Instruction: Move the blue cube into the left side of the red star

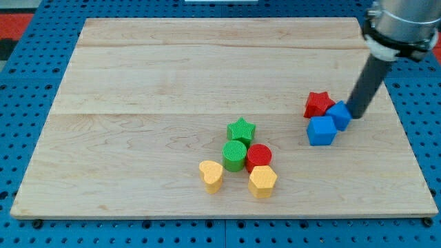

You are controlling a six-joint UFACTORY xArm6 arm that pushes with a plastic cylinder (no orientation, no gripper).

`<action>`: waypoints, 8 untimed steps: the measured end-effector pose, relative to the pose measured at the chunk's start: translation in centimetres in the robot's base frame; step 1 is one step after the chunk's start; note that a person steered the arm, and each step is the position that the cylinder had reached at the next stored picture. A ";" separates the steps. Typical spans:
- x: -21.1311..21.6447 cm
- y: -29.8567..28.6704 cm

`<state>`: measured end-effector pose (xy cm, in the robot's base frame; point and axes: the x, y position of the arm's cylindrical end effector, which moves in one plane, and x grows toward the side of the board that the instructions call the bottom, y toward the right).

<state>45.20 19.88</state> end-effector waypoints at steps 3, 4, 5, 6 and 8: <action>2.1 -1.5; 7.2 0.9; 8.0 -2.2; 8.0 -5.8; 7.7 -9.7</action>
<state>52.88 10.14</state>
